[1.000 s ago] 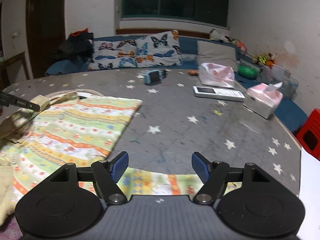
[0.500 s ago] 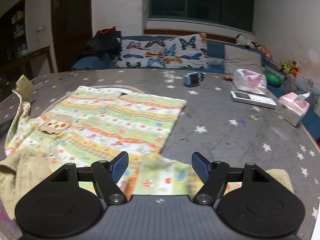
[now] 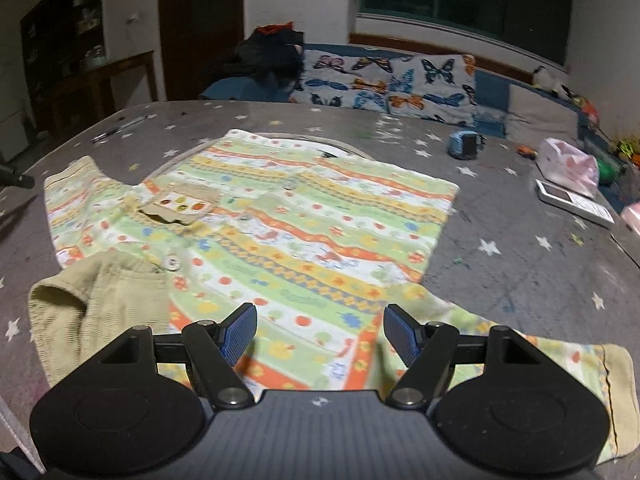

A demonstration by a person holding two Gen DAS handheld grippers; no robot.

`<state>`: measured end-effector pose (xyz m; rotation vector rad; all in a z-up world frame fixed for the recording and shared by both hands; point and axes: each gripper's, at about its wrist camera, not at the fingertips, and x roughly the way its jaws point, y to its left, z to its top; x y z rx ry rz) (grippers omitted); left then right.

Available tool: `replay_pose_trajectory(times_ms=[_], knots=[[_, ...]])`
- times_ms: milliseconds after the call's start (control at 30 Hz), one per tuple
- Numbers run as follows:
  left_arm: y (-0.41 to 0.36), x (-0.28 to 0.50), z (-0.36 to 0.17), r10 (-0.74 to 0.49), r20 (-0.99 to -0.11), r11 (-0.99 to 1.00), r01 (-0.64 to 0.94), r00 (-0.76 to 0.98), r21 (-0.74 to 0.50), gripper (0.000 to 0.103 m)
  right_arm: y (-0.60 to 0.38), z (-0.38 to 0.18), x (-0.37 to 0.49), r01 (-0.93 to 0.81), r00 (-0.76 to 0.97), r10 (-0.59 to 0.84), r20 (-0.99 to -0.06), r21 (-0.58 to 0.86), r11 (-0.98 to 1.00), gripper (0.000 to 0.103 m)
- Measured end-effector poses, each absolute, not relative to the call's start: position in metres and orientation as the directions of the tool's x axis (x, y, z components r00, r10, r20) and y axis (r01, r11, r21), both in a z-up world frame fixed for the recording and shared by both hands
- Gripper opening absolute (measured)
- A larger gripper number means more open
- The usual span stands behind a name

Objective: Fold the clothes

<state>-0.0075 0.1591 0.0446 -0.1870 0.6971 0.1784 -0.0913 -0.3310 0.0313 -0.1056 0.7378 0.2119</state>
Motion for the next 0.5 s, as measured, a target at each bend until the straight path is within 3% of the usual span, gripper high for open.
replay_pose_trajectory(times_ms=[300, 500], knots=[[0.067, 0.000, 0.049, -0.213, -0.640, 0.971, 0.090, 0.738, -0.221, 0.004, -0.313, 0.021, -0.085, -0.259, 0.692, 0.180, -0.699, -0.007, 0.966, 0.072], [0.008, 0.001, 0.032, -0.292, -0.648, 0.956, 0.236, 0.703, -0.174, 0.005, -0.315, 0.012, -0.091, -0.274, 0.682, 0.192, -0.706, -0.003, 0.962, 0.072]])
